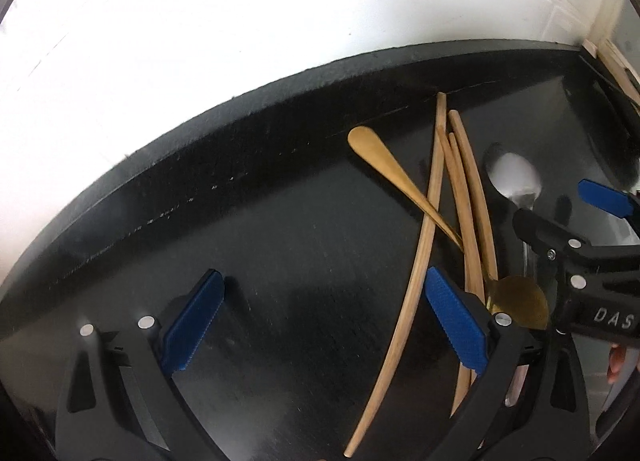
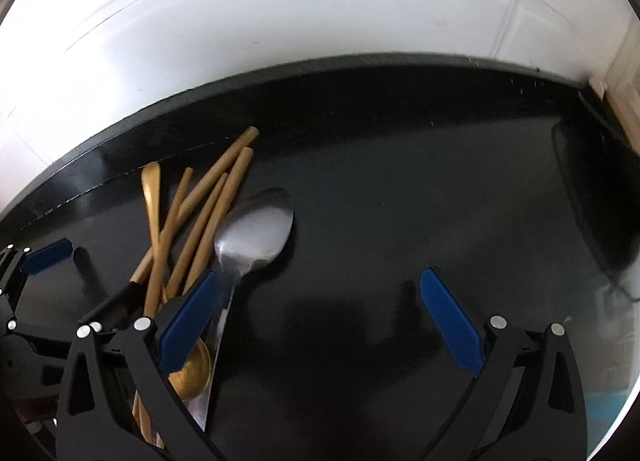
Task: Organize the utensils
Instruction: 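Move both grippers back over the chopsticks and spoons on the counter, then close the left gripper on a chopstick while the right grasps the silver spoon, then carry the chopstick and silver spoon over the clear bin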
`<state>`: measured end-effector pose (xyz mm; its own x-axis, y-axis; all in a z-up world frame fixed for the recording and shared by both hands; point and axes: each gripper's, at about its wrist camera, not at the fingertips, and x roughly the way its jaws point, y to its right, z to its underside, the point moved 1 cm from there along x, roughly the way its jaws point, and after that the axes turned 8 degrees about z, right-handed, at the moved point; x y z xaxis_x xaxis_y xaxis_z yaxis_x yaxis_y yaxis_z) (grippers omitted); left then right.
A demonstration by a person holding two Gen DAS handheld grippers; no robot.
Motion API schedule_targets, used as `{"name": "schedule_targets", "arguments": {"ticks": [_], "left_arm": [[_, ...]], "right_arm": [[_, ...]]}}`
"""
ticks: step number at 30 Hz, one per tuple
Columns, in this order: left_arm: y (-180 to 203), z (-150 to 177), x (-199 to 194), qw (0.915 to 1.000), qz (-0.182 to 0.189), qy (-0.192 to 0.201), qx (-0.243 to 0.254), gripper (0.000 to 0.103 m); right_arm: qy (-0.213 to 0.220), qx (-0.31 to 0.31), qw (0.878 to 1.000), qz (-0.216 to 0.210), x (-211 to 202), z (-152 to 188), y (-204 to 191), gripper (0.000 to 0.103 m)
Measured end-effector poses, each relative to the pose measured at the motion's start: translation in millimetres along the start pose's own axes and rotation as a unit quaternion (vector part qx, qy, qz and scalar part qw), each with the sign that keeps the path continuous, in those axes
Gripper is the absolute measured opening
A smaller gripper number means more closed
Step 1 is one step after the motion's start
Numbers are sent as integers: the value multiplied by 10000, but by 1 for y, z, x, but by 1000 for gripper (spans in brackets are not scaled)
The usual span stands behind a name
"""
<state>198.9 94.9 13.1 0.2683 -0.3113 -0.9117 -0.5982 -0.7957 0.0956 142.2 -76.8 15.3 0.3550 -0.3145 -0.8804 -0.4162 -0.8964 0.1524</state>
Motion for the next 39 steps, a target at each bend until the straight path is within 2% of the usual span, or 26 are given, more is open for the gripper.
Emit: {"name": "schedule_targets", "arguments": {"ticks": [1, 2, 3, 11, 14, 15, 16, 17, 19, 22, 28, 32, 36, 39], "left_arm": [[1, 0, 0, 10000, -4, 35, 69, 98], [0, 1, 0, 9999, 60, 73, 41, 98], [-1, 0, 1, 9999, 121, 102, -29, 98], [2, 10, 3, 9993, 118, 364, 21, 98], [8, -3, 1, 9991, 159, 401, 36, 95], [13, -4, -6, 9981, 245, 525, 231, 47], [17, -4, -12, 9969, 232, 591, 455, 16], [24, -5, -11, 9972, 210, 457, 550, 11], [26, -6, -10, 9964, 774, 303, 152, 8], [29, -3, -25, 9953, 906, 345, -10, 7], [26, 1, -102, 9911, 845, 1016, -150, 5], [13, 21, -168, 9820, 916, 1568, -525, 5], [0, 41, -215, 9733, 851, 2004, -731, 5], [-7, 60, -240, 9719, 702, 2099, -800, 5]], "right_arm": [[-5, -17, 9998, 221, 3, 2, 1, 98], [101, -157, 9996, 212, 4, 3, 0, 98], [109, -208, 9997, 70, 5, 5, -1, 98], [225, -323, 9992, -24, 6, 12, -2, 98], [313, -433, 9985, -126, 4, 20, -1, 97], [425, -464, 9979, -181, 1, 26, 5, 75], [666, -704, 9949, -279, -7, 27, 1, 17], [597, -763, 9949, -263, -12, 25, 5, 3], [362, -596, 9963, -501, -13, 25, 11, 3], [181, -271, 9969, -713, -25, 27, 29, 3], [698, -192, 9933, -906, -97, 35, 55, 3], [1000, -164, 9890, -1081, -143, 48, 58, 2], [1157, -230, 9838, -1350, -185, 70, 47, 3], [1229, -396, 9793, -1561, -213, 89, 31, 3]]}}
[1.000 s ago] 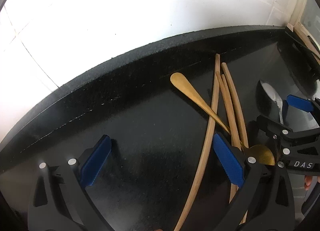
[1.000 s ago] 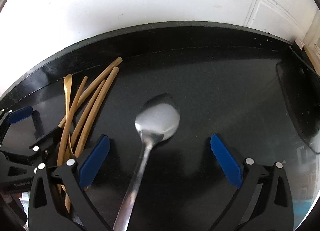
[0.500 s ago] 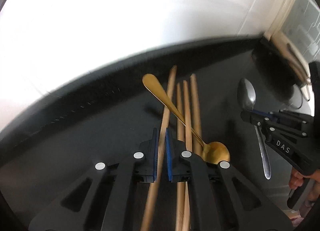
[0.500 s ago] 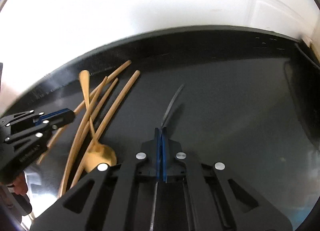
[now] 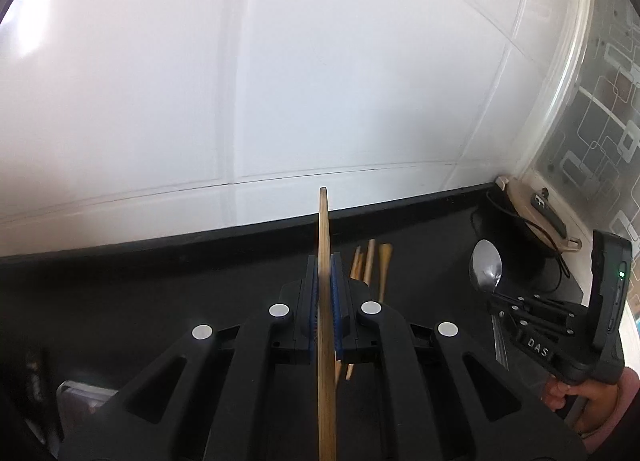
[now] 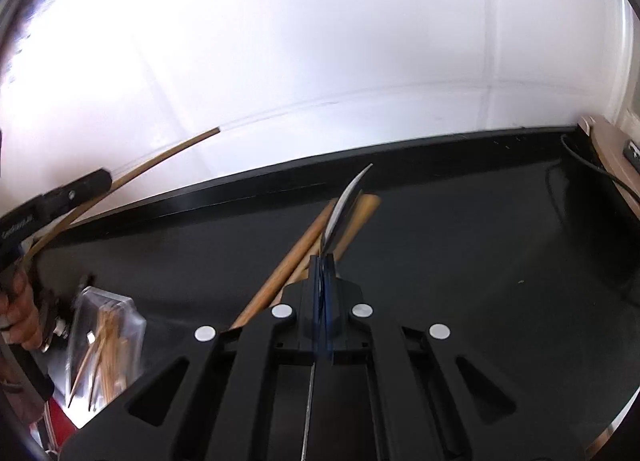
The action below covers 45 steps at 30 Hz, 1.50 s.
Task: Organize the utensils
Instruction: 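Carry the chopstick and silver spoon over the clear bin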
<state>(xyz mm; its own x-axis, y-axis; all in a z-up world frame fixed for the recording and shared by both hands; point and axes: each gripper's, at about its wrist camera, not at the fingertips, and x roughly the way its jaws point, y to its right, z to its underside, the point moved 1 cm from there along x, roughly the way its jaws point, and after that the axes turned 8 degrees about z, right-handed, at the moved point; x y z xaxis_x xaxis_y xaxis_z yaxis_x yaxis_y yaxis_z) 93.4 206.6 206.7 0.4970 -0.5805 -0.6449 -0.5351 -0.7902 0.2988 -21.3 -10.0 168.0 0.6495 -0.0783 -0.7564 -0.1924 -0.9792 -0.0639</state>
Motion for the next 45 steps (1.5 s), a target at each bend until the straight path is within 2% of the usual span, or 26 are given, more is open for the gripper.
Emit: {"name": "schedule_targets", "arguments": {"ticks": [5, 9, 14, 20, 23, 25, 28, 38, 45], "left_arm": [[-28, 29, -55, 9982, -479, -18, -369, 5], [-61, 55, -103, 9934, -911, 94, -697, 5], [-94, 87, -157, 9830, -1541, 271, -960, 5], [-123, 121, -201, 9747, -1860, 334, -1197, 5], [-133, 134, -220, 9729, -1912, 336, -1253, 5], [-139, 140, -224, 9735, -1893, 309, -1248, 5], [-151, 152, -231, 9753, -1773, 221, -1299, 5], [-156, 166, -232, 9839, -1450, 85, -1043, 5], [-161, 172, -229, 9860, -1241, 26, -1115, 5]], "right_arm": [[-234, -361, 9972, -608, -12, 19, -63, 3], [-569, -930, 9866, -1217, -23, 44, -140, 3], [-682, -1482, 9733, -1617, -30, 63, -219, 3], [-835, -1893, 9594, -1918, -33, 85, -287, 3], [-880, -1993, 9550, -2011, -33, 97, -312, 3], [-927, -1970, 9564, -1944, -29, 100, -323, 3], [-1053, -1726, 9620, -1835, -21, 105, -326, 3], [-975, -1507, 9718, -1527, -24, 119, -341, 3], [-1019, -1504, 9737, -1374, -24, 125, -342, 3]]}}
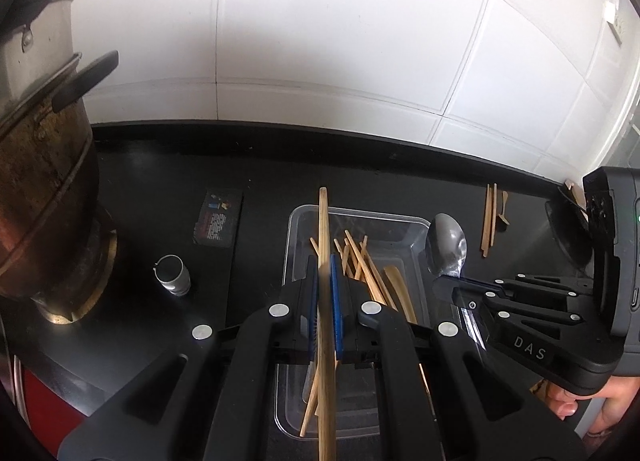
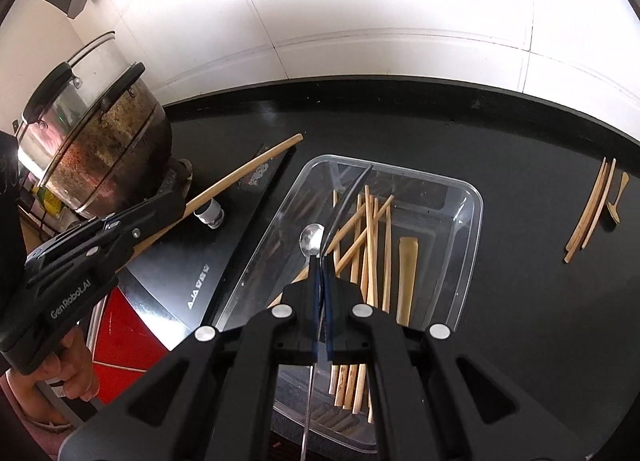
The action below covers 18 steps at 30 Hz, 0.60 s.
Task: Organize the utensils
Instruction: 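Carry the chopstick and silver spoon over the clear bin, then open both grippers to drop the chopstick and spoon into the bin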
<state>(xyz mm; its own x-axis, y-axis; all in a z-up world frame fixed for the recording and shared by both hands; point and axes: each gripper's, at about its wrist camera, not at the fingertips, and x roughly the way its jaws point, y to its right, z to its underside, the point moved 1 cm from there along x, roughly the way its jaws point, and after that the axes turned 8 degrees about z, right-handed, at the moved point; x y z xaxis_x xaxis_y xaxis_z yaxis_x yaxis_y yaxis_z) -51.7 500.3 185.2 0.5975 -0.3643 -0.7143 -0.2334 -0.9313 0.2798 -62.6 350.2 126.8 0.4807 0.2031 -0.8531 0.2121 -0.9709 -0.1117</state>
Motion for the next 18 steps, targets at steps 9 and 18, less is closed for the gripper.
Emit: {"name": "schedule_targets", "arguments": {"ticks": [9, 18], "left_arm": [[1, 0, 14, 9994, 266, -207, 50, 5], [-9, 6, 70, 9914, 381, -1172, -433, 95]], "right_arm": [[-11, 200, 9997, 115, 0, 2, 9, 3], [-279, 607, 9974, 257, 17, -16, 49, 72]]}}
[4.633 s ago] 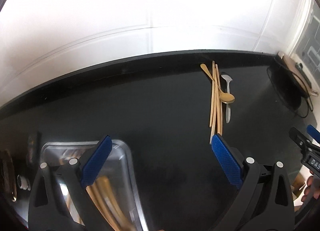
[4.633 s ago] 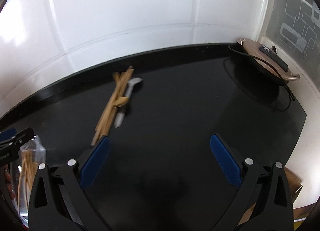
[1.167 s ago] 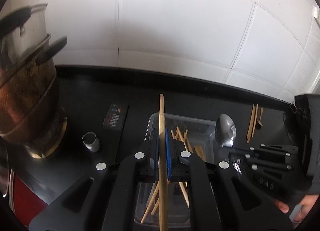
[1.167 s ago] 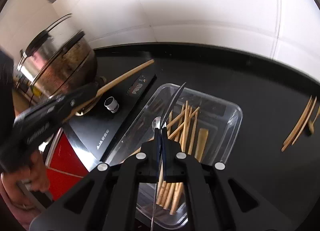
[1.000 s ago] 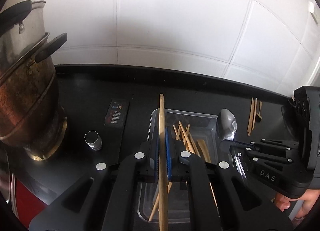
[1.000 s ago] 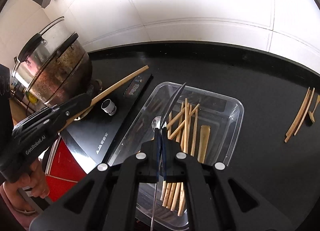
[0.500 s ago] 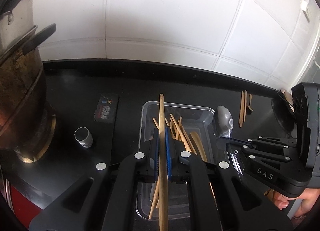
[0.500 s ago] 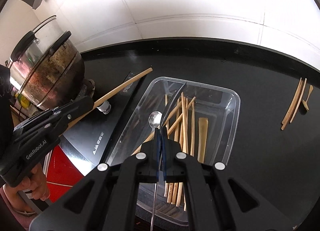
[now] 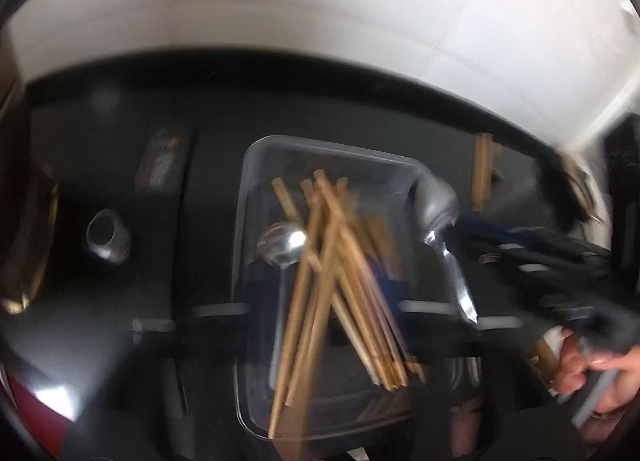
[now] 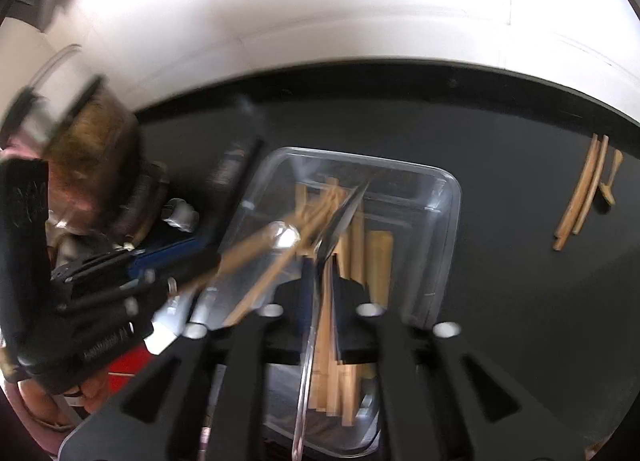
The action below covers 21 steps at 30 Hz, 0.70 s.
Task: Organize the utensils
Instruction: 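Open both grippers to drop the chopstick and spoon into the bin, then move both grippers back over the remaining chopsticks and gold spoon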
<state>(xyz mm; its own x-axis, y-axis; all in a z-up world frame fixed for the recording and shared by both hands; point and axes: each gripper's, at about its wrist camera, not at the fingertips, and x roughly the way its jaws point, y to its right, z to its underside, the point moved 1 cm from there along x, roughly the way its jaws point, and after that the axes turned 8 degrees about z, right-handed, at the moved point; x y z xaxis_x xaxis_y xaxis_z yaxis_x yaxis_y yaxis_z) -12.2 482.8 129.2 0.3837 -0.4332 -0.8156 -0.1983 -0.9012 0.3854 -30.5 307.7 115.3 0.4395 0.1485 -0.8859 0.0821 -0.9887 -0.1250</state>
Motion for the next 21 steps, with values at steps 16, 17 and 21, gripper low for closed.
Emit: {"name": "schedule_targets", "arguments": {"ticks": [16, 17, 21], "left_arm": [[73, -37, 21, 9941, -595, 421, 800, 97], [87, -39, 29, 9939, -519, 393, 888, 97], [131, -43, 54, 9913, -375, 355, 1210, 97]], "right_arm": [[757, 2513, 9325, 2481, -67, 40, 199, 96], [726, 2570, 9300, 2525, -71, 44, 211, 96], [824, 2488, 9126, 3138, -91, 54, 247, 96]]}}
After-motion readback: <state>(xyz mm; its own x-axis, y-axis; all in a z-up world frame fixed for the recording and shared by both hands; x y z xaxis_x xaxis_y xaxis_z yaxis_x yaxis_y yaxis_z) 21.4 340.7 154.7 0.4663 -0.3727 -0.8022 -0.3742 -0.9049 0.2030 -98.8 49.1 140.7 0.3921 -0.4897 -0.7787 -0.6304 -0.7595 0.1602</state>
